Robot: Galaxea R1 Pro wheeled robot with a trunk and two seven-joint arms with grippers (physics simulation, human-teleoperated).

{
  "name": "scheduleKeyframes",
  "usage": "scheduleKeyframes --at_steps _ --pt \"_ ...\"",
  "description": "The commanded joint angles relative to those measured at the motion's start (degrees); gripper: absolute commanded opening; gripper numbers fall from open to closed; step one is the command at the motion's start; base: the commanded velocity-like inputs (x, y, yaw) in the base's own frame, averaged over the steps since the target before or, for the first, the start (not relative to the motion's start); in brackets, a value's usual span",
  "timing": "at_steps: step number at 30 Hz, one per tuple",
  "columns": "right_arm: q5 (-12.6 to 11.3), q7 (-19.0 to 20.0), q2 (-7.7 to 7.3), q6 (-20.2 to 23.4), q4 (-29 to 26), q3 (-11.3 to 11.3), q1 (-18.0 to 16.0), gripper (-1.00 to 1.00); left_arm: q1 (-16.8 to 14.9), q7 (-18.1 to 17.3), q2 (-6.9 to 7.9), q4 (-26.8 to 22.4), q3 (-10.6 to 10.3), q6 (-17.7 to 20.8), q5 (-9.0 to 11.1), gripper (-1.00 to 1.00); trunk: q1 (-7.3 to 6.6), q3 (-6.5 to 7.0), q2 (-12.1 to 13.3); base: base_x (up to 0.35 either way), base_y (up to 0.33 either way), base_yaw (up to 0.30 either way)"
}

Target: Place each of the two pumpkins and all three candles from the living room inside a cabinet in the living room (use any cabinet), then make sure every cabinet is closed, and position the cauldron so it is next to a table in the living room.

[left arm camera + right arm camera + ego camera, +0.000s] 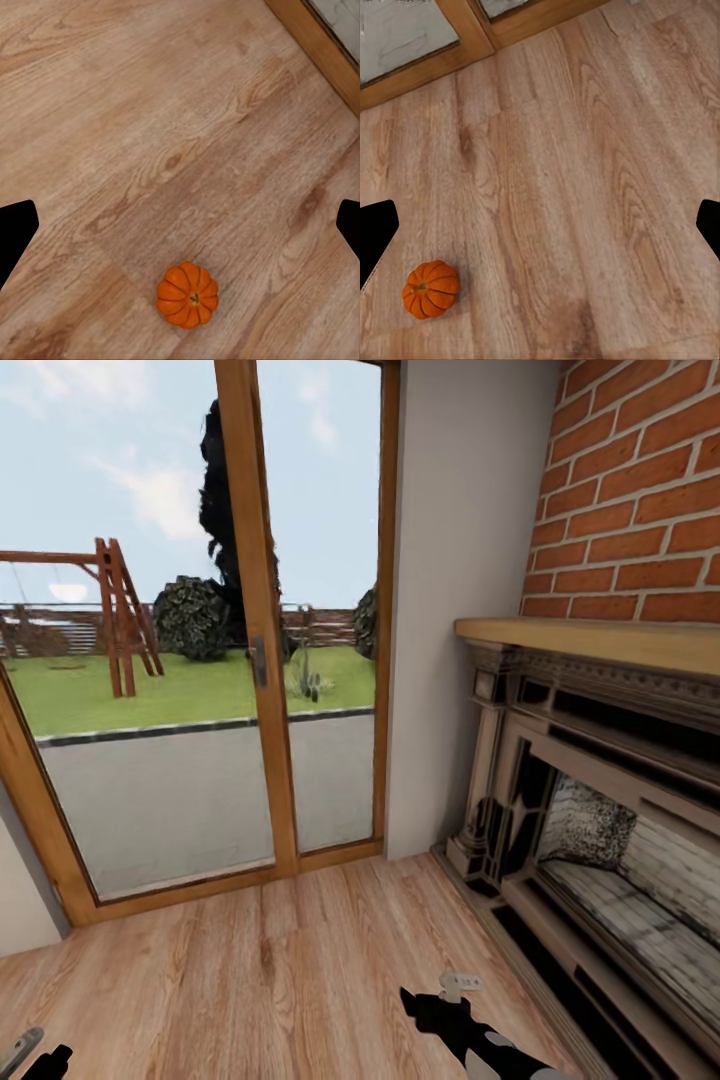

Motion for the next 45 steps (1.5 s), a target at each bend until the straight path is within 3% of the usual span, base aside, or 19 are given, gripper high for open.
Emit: scheduleKeyframes --at_steps 1,28,45 --pt "-0.62 0.33 0.02 -0.15 -0.07 0.39 -0.06 1.00 -0.01 0.23 0.01 -0.11 -0.04 -0.02 0.59 1.00 0.23 -0.25 -0.46 0.000 0.000 0.000" --pt "-1.04 0.13 0.11 -0.09 -0.50 0.11 -0.06 1.00 -0.02 0.23 0.00 -0.07 -0.04 0.06 0.58 1.00 6.16 -5.10 -11.29 0.000 0.000 0.000" --pt "-1.06 0.15 0.11 -0.16 -0.50 0.16 -0.06 1.00 -0.01 0.23 0.01 -0.10 -1.09 0.06 0.60 1.00 9.89 -8.15 -18.10 0.000 0.000 0.000"
